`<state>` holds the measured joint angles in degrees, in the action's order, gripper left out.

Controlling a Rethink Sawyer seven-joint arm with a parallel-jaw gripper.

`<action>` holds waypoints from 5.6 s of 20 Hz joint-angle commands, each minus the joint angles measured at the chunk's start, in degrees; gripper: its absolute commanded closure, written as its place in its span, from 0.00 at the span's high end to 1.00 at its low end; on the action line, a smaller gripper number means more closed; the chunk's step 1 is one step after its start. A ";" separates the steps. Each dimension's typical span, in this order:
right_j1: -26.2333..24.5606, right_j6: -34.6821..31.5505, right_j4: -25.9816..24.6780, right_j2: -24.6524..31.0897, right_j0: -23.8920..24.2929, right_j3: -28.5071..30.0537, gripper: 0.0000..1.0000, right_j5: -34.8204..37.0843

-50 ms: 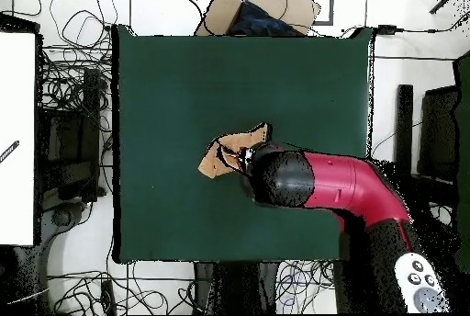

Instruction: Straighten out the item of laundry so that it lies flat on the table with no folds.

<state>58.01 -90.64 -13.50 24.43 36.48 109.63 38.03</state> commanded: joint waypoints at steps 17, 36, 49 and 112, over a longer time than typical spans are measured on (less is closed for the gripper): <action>14.34 1.77 11.89 7.16 -4.87 10.46 0.00 1.26; 17.61 -6.30 16.35 6.02 -6.53 25.20 0.00 -14.72; 24.71 -17.50 15.56 -7.88 -20.89 30.48 0.00 -12.87; 11.20 -11.54 9.71 -15.94 -24.35 29.79 0.00 -24.08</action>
<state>59.69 -91.50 -6.72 10.83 16.72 134.22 4.11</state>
